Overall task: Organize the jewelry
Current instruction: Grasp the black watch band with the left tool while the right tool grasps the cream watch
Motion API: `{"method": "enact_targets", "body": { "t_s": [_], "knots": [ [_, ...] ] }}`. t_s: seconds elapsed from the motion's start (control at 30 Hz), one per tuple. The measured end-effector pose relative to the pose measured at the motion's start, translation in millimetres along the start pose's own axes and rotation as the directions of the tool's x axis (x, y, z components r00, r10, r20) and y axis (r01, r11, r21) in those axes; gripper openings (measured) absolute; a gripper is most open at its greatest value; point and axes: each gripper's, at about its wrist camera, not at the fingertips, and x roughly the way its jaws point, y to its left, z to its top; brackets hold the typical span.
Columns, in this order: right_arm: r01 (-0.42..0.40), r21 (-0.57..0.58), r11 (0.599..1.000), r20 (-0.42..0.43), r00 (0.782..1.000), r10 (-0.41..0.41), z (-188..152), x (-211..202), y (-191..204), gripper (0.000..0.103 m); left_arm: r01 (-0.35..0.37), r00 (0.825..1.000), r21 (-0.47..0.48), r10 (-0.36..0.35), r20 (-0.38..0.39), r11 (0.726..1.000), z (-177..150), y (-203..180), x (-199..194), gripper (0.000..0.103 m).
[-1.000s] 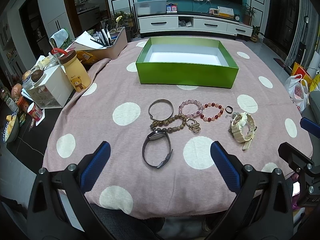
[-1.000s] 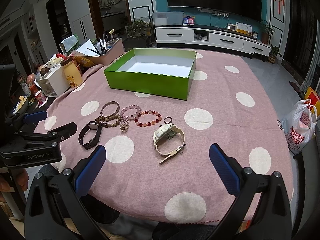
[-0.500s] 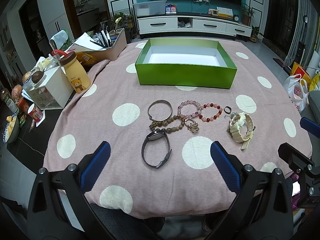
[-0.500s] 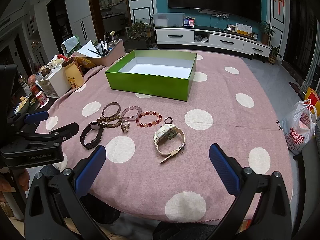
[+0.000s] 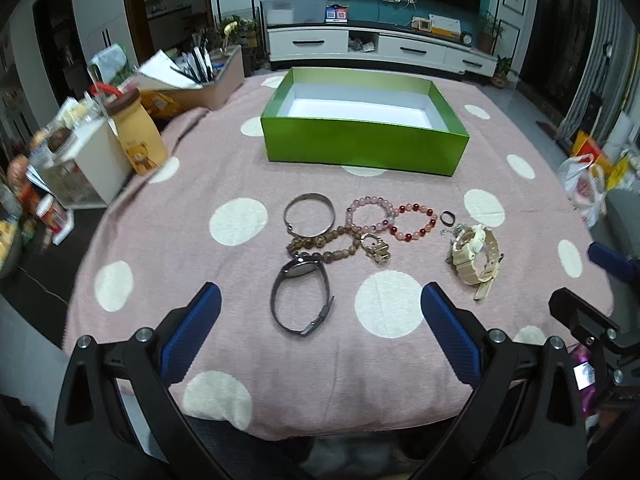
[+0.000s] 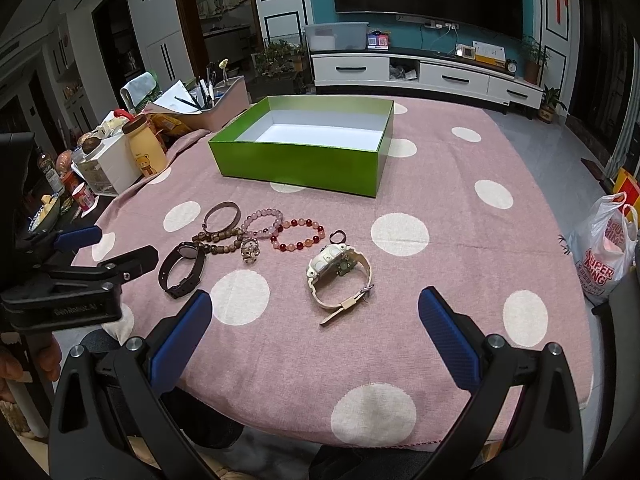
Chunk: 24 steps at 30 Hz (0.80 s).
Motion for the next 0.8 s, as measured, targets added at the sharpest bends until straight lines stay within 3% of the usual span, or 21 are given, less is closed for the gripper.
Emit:
{"method": "enact_targets", "body": {
  "t_s": [0.13,0.27,0.5,0.67,0.73,0.8],
  "knots": [
    [-0.018,0.008,1.000,0.010,1.000,0.018,-7,10,-8,0.102,0.075,0.997,-0.079,-0.076,-0.010,0.994,-8,32,15,0.101],
    [-0.030,-0.015,0.999,0.022,0.999,0.030,-15,21,-7,0.102,0.064,0.998,-0.113,-0.065,-0.007,0.992,-22,59,25,0.101],
    [-0.051,-0.034,0.998,-0.016,0.999,0.051,-21,52,-4,0.080,0.065,0.997,-0.113,-0.068,-0.025,0.991,-35,71,41,0.100],
    [-0.050,-0.056,0.997,-0.033,0.998,0.048,-23,68,-4,0.065,0.072,0.996,-0.088,-0.076,-0.052,0.994,-32,63,57,0.086],
    [-0.053,-0.055,0.997,-0.043,0.998,0.050,-24,73,-4,0.063,0.070,0.994,-0.099,-0.077,-0.072,0.993,-30,62,66,0.078],
    [-0.055,-0.053,0.997,-0.046,0.998,0.053,-23,77,-5,0.061,0.068,0.994,-0.099,-0.076,-0.079,0.993,-28,60,72,0.077]
  ]
}}
